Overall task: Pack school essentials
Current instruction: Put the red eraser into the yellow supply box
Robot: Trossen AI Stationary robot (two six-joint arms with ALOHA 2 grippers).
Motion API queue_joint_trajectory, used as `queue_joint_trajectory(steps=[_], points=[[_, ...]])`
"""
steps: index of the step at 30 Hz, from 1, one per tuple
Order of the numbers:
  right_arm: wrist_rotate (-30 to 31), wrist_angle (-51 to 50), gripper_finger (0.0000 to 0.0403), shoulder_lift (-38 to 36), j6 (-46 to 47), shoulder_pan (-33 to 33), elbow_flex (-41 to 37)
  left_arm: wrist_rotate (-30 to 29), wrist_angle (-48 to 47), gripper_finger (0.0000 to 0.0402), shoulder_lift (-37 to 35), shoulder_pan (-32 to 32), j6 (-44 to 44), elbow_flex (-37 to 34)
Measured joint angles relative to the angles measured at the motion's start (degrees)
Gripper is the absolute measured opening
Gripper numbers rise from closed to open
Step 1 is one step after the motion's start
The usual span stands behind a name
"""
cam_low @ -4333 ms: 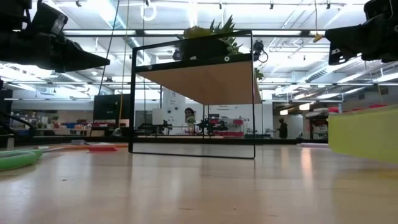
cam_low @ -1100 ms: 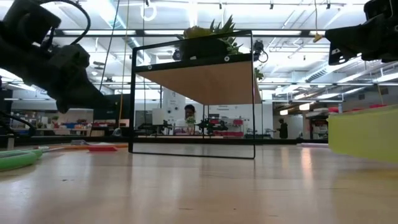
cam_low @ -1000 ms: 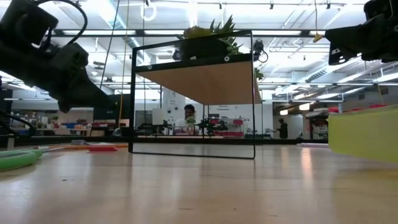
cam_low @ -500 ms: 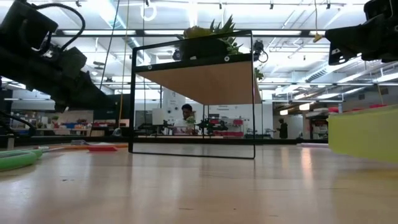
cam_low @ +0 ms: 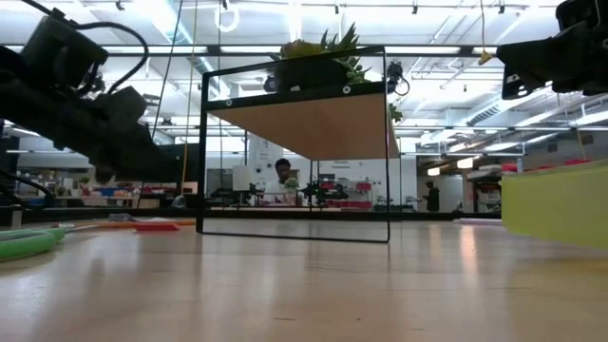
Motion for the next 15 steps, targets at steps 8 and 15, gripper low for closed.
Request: queue_joint_trajectory(steps=[8,15], points=[[-0.01,0.0,0.0007,-0.02,0.0,0.0,0.01,15.22,2.96,0.0129,8.47,-0.09,9.91,-0.04],[-0.01,0.0,0.0007,-0.02,0.0,0.0,0.0,15.76,10.5,0.0166,14.03,-0.08,11.62,-0.04]])
